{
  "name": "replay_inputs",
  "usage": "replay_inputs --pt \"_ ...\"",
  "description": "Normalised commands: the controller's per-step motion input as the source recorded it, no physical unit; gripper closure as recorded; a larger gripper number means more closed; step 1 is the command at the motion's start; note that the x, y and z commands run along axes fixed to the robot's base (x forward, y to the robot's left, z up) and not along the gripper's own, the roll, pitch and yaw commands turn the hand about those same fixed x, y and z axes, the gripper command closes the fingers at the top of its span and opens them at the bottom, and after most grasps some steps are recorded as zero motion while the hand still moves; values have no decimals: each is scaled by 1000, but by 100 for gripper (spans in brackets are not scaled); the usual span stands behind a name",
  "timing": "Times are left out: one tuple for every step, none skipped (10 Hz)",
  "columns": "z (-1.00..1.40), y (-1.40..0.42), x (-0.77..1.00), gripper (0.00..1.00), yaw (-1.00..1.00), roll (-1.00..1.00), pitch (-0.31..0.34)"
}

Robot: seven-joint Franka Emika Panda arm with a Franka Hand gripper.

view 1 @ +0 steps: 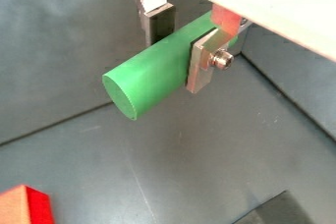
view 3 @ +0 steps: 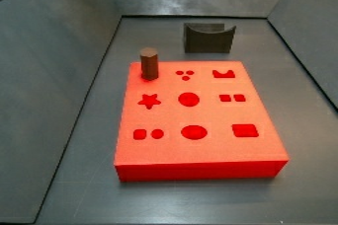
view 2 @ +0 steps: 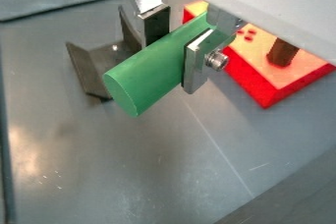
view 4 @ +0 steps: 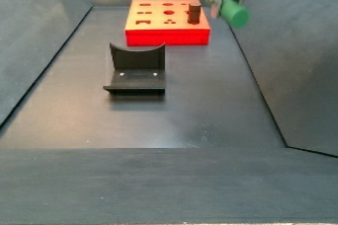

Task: Pick up the round object. Move up. Place the round object on the fixture. Regrasp the round object. Move to above the board. Insert the round object.
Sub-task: Place the round object on the fixture.

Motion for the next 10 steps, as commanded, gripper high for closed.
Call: replay_inputs --pt "346 9 1 100 -1 15 64" --pt "301 27 1000 100 -1000 -152 102" --pt "271 27 1000 100 -1000 -163 122" --pt "242 28 1000 100 -886 -202 167" --pt "223 26 1000 100 -633 -199 155" --pt "209 25 1000 100 -487 -193 140" --pt "180 23 1000 100 -229 -184 112" --pt "165 24 1000 100 -129 -177 105" --pt "149 23 1000 100 -82 -165 104" --pt "136 22 1000 100 -64 -161 109"
